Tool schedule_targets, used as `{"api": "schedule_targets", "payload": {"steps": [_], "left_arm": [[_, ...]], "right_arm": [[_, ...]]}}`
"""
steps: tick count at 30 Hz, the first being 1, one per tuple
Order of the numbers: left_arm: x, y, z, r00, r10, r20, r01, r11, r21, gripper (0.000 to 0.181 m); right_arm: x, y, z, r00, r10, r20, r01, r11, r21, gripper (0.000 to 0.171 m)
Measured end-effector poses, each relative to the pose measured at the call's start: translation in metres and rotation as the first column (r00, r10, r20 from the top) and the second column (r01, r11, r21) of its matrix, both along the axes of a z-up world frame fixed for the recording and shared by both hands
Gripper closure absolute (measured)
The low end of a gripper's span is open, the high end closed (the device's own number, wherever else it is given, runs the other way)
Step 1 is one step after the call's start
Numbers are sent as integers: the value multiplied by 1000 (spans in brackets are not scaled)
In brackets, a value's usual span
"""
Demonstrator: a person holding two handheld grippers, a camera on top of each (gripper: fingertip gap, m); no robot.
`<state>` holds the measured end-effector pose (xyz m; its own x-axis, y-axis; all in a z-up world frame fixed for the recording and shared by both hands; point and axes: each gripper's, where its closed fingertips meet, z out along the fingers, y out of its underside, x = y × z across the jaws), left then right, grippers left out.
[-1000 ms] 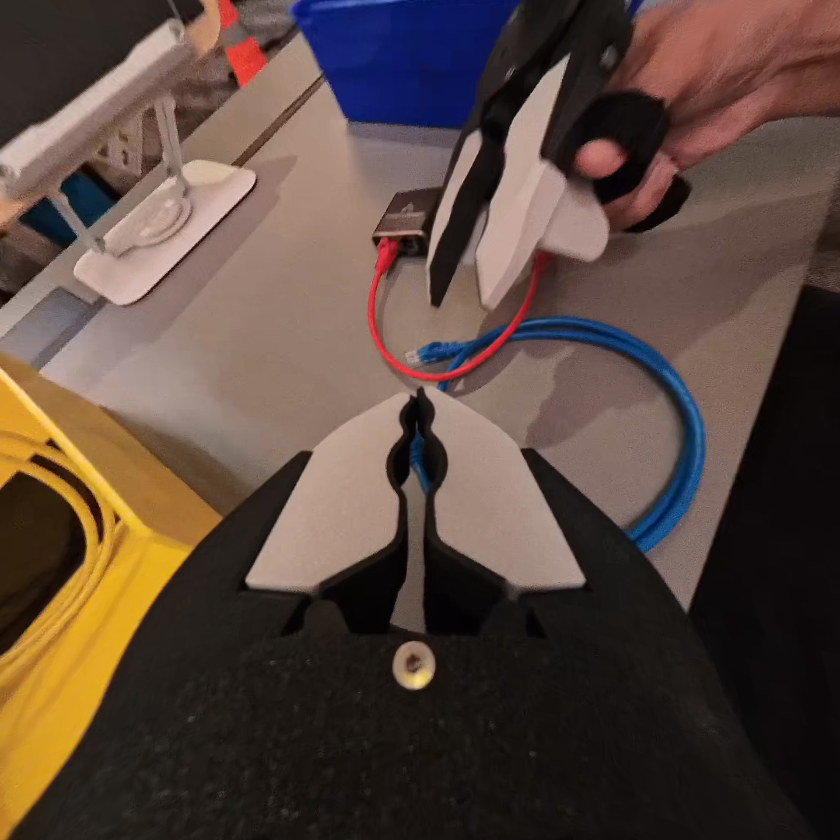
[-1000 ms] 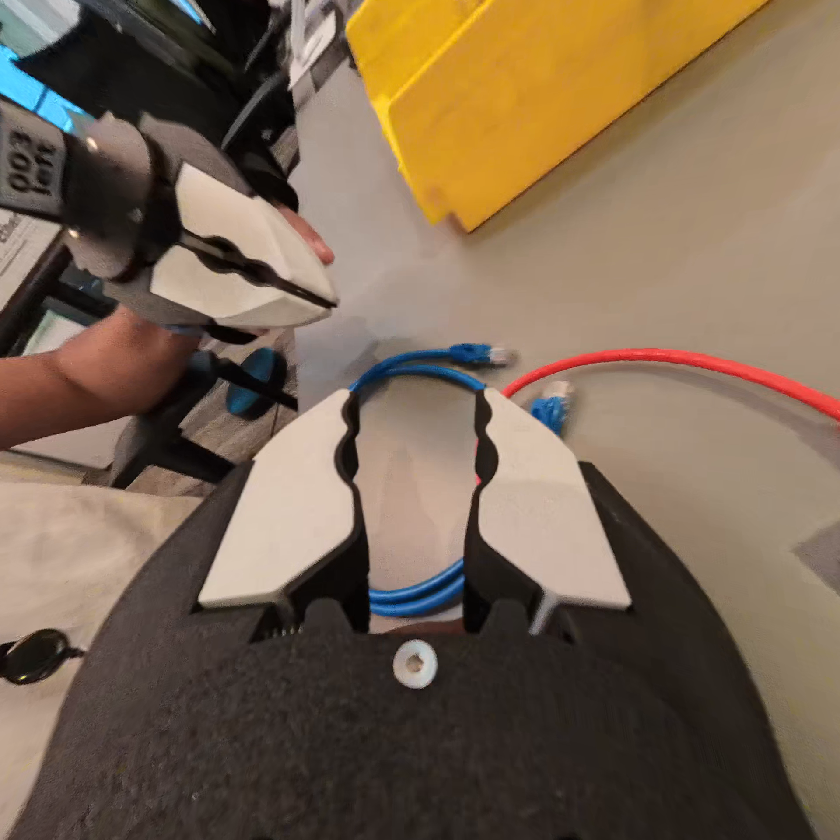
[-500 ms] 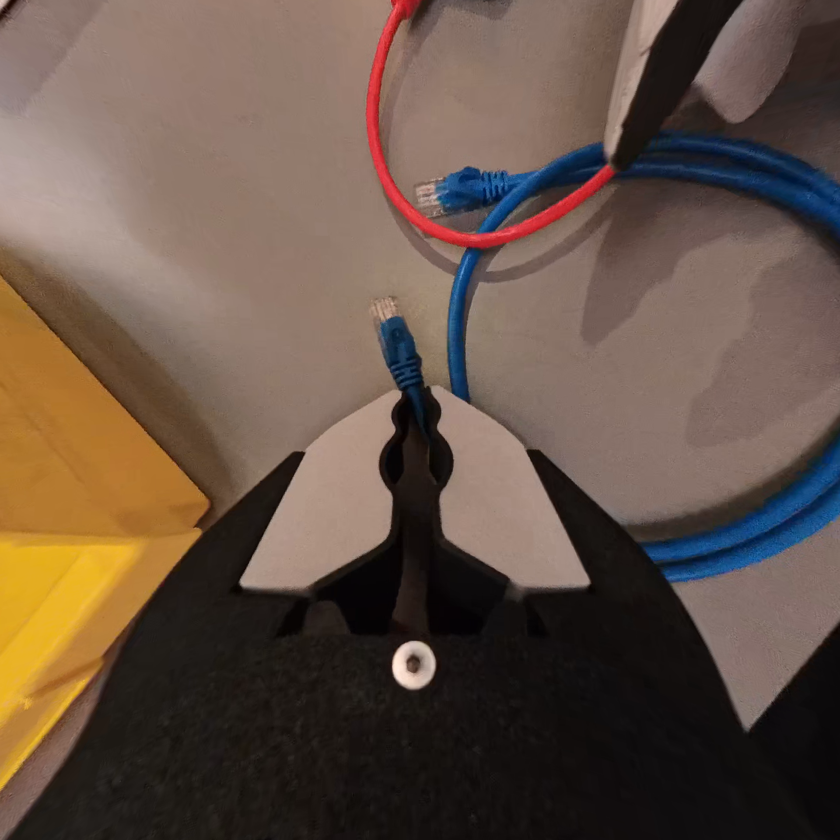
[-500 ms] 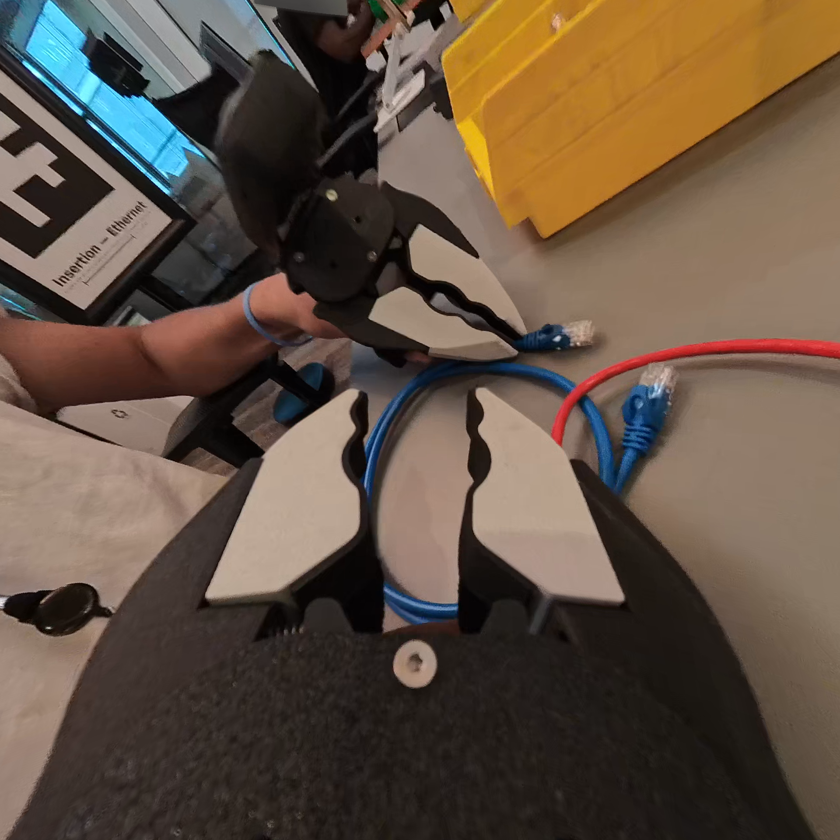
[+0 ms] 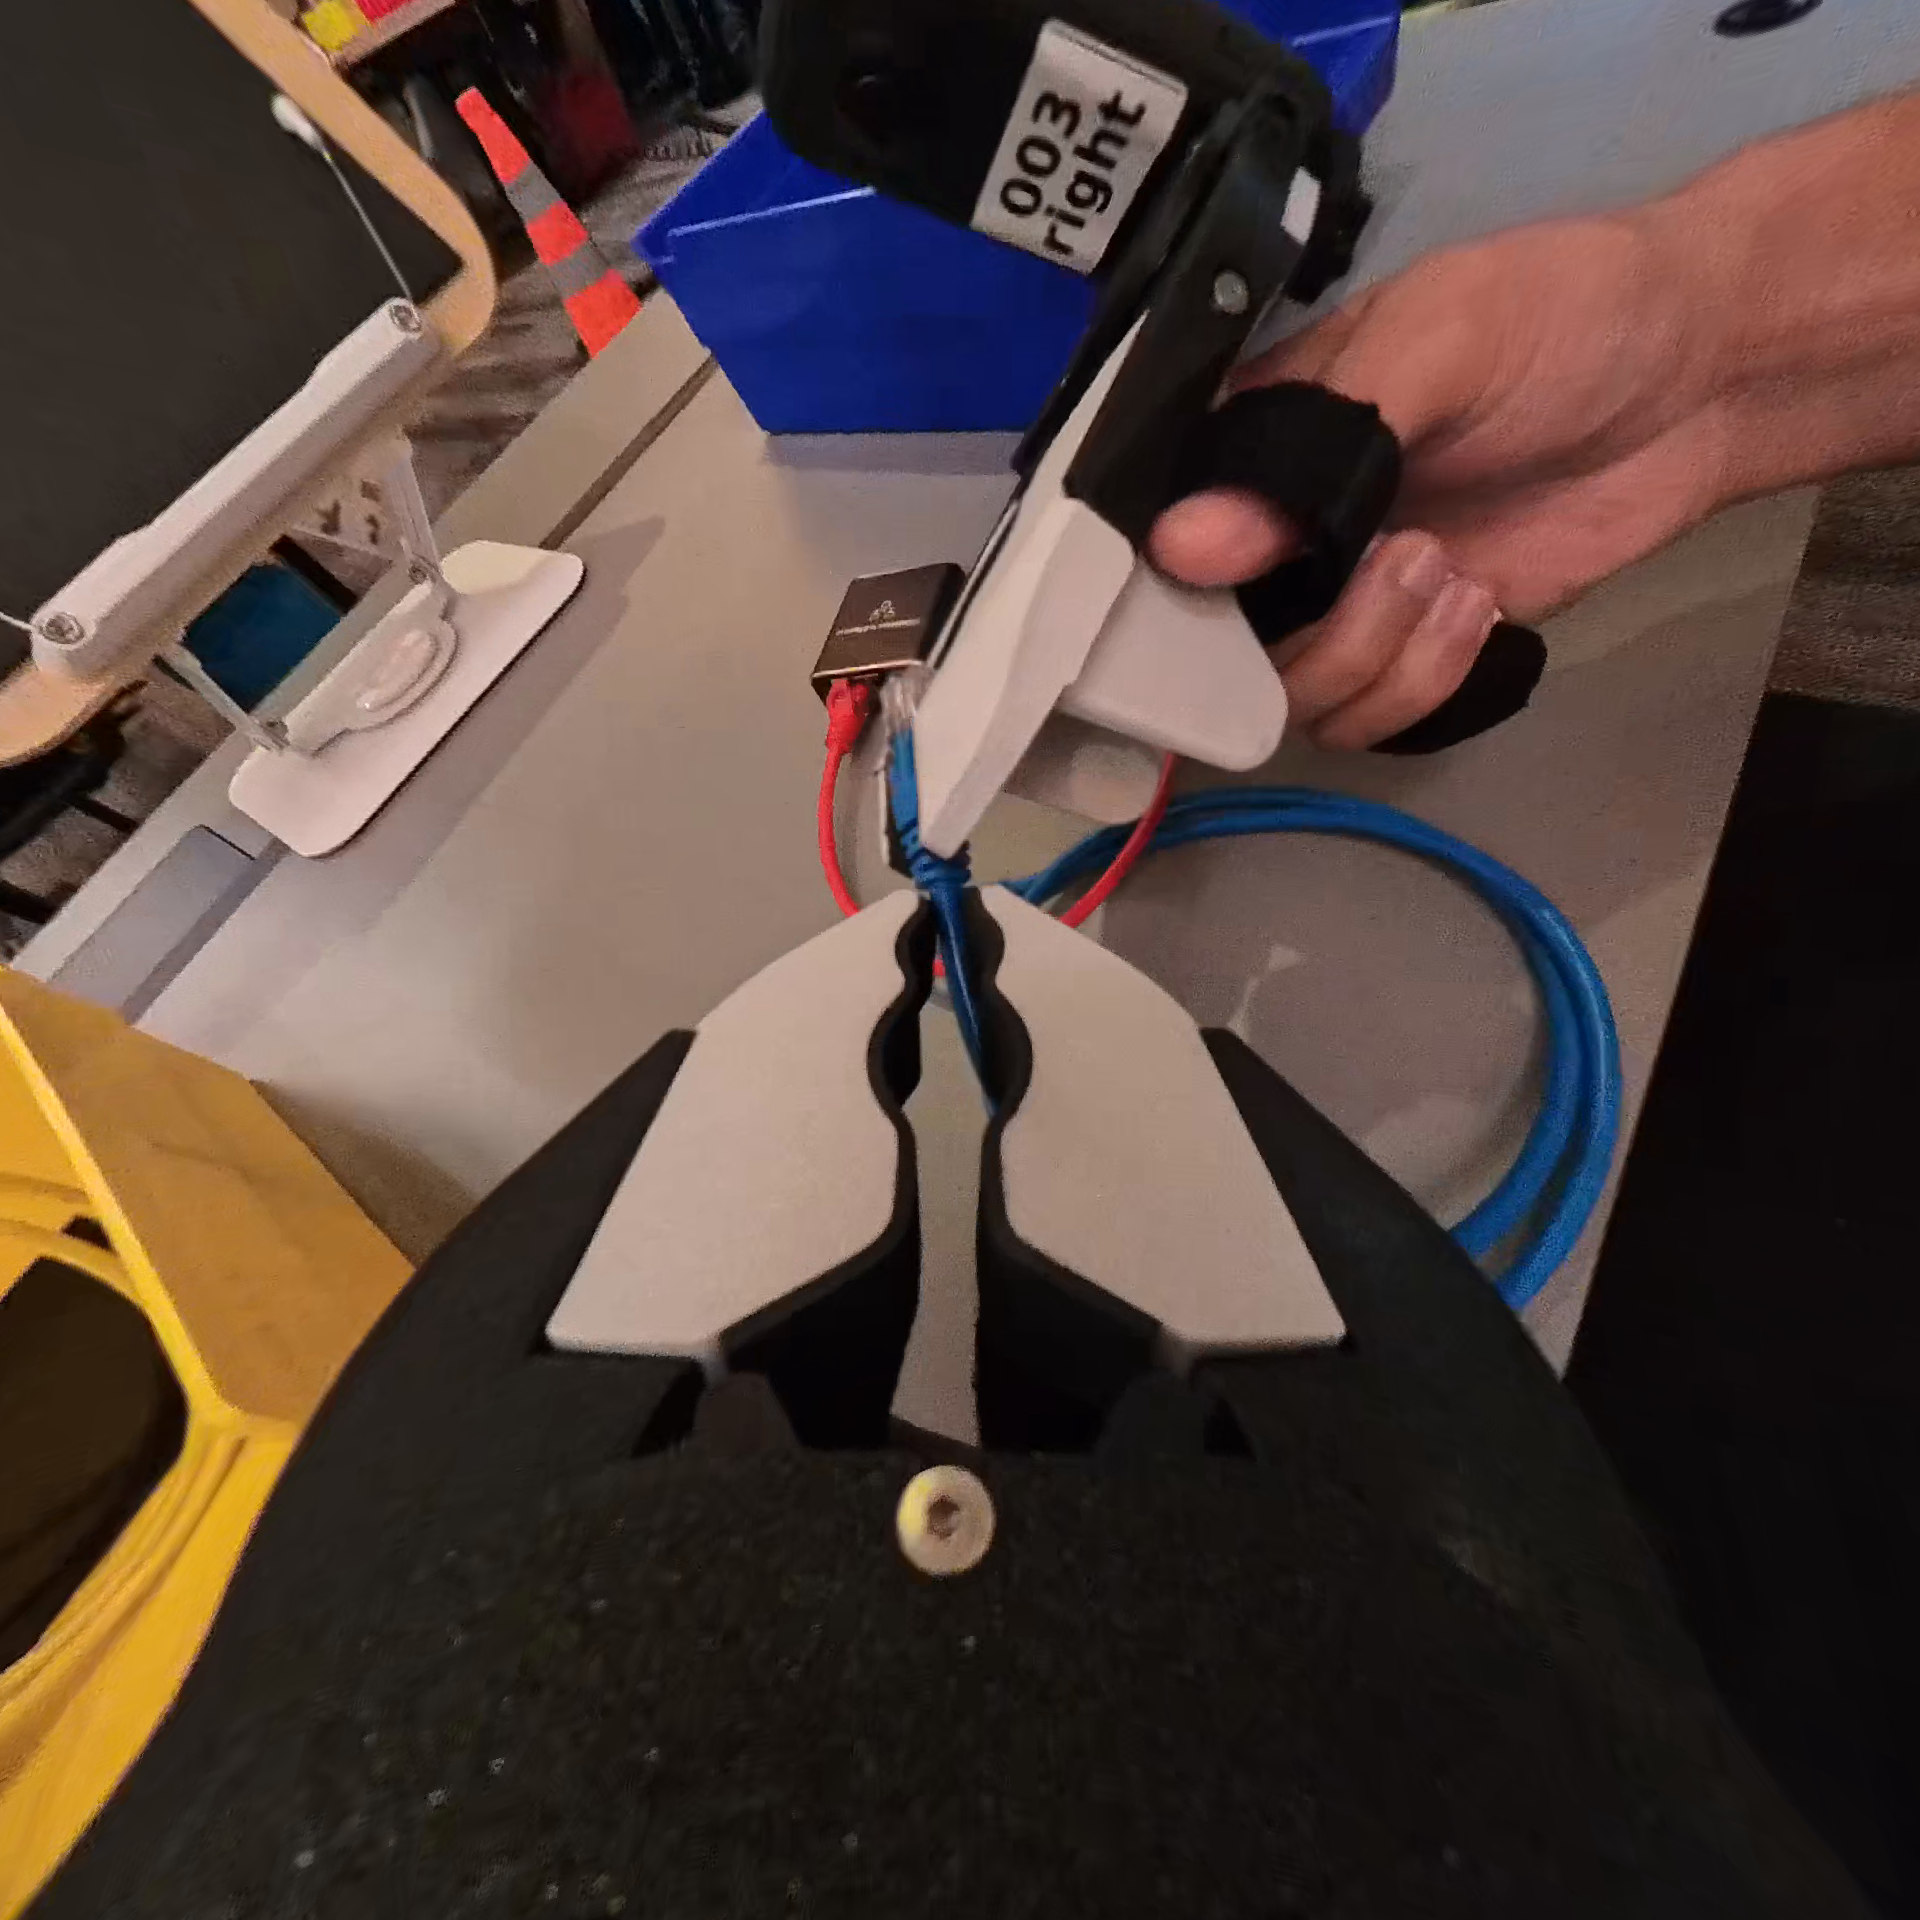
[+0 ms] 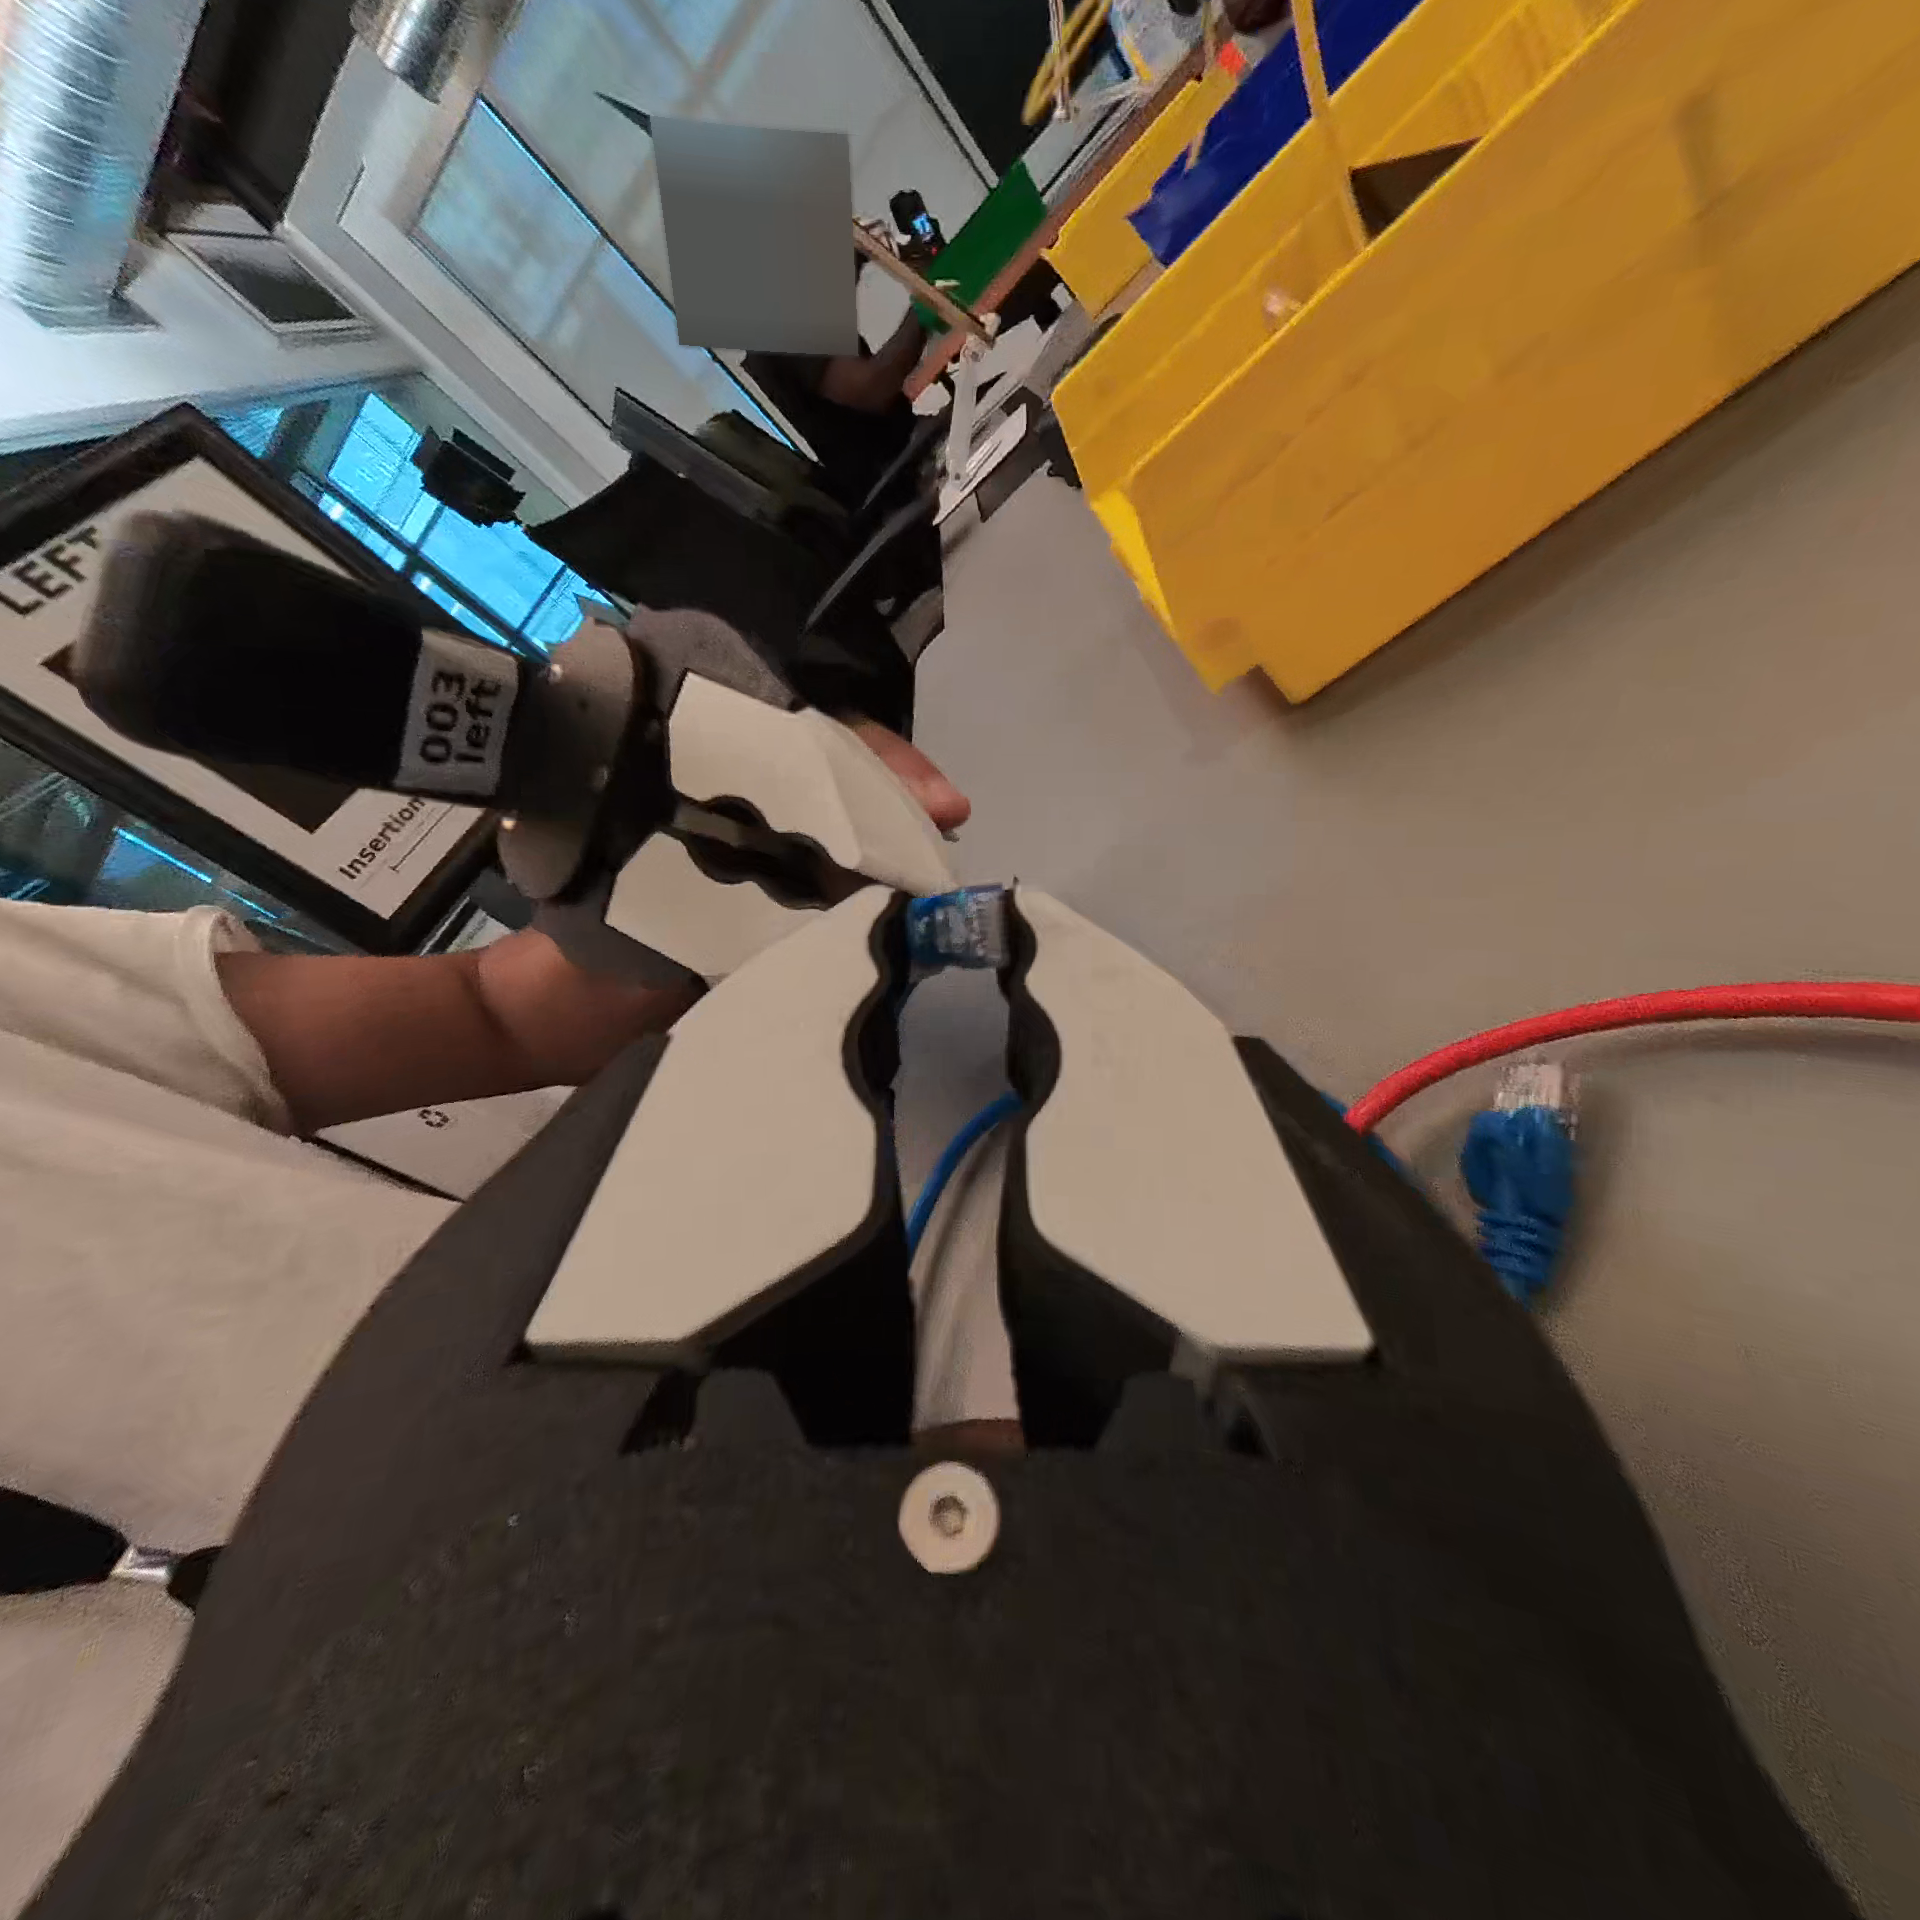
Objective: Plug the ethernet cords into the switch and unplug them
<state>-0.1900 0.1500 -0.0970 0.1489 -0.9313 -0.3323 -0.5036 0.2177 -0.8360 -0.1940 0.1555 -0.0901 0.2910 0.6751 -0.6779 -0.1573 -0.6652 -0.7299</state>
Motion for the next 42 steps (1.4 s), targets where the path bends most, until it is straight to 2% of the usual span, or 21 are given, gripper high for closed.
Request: {"api": "schedule_targets", "payload": {"steps": [2, 5, 6, 9, 12, 13, 16, 19, 22, 24, 26, 28, 29, 32, 33, 36, 37, 40, 42], "left_arm": [[1, 0, 3, 1000, -3, 27, 1, 998, 65, 174], [-1, 8, 7, 998, 22, 64, -32, 986, 166, 146], [-2, 9, 9, 996, 25, 85, -38, 986, 165, 143], [3, 5, 17, 986, 14, 164, -30, 995, 95, 136], [3, 6, 18, 986, 16, 169, -36, 993, 116, 139], [2, 6, 21, 983, 20, 181, -45, 990, 133, 144], [1, 6, 20, 985, 8, 174, -29, 992, 120, 144], [-1, 5, 28, 978, -14, 207, -10, 993, 117, 142], [-2, 3, 43, 949, -30, 315, 9, 998, 66, 139], [-2, 5, 44, 942, -25, 335, 9, 999, 48, 134], [0, 6, 32, 957, -37, 286, 29, 999, 34, 126], [-4, 11, 26, 959, -25, 281, 18, 999, 28, 127], [-7, 16, 29, 952, -11, 306, 7, 1000, 14, 128], [-20, 31, 43, 908, 37, 417, 1, 996, -92, 130], [-26, 39, 47, 890, 63, 452, -13, 993, -114, 136], [-32, 52, 41, 890, 95, 445, -52, 993, -107, 135], [-29, 53, 31, 914, 92, 396, -63, 994, -86, 132], [-9, 32, 10, 967, -1, 256, -22, 996, 89, 130], [6, 16, 9, 972, -45, 232, 2, 983, 183, 133]], "right_arm": [[4, 1, 3, 1000, -17, -23, 16, 999, -40, 156], [26, 16, 8, 979, -147, -143, 118, 975, -190, 157], [34, 21, 11, 958, -192, -215, 134, 956, -259, 157], [45, 23, 14, 888, -256, -381, 76, 900, -429, 157], [41, 19, 19, 845, -253, -472, -15, 870, -493, 157], [39, 18, 19, 848, -241, -472, -32, 866, -499, 157], [34, 16, 20, 849, -231, -476, -50, 861, -506, 157], [39, 24, 11, 877, -314, -363, 111, 868, -483, 157], [47, 32, 9, 869, -397, -295, 247, 865, -437, 157], [53, 36, 7, 865, -453, -217, 354, 856, -377, 157], [57, 37, 13, 850, -476, -226, 383, 852, -357, 157], [68, 39, 25, 812, -500, -301, 383, 845, -372, 157], [75, 40, 33, 795, -499, -345, 370, 849, -376, 157], [85, 36, 47, 824, -386, -414, 235, 899, -370, 157], [87, 33, 52, 829, -348, -438, 194, 913, -358, 157], [73, 15, 60, 857, -153, -492, -19, 945, -327, 157], [65, 11, 62, 857, -114, -502, -58, 948, -313, 157], [37, 10, 41, 905, -107, -411, -35, 946, -323, 157], [21, 11, 36, 885, -118, -451, -48, 939, -341, 157]]}}
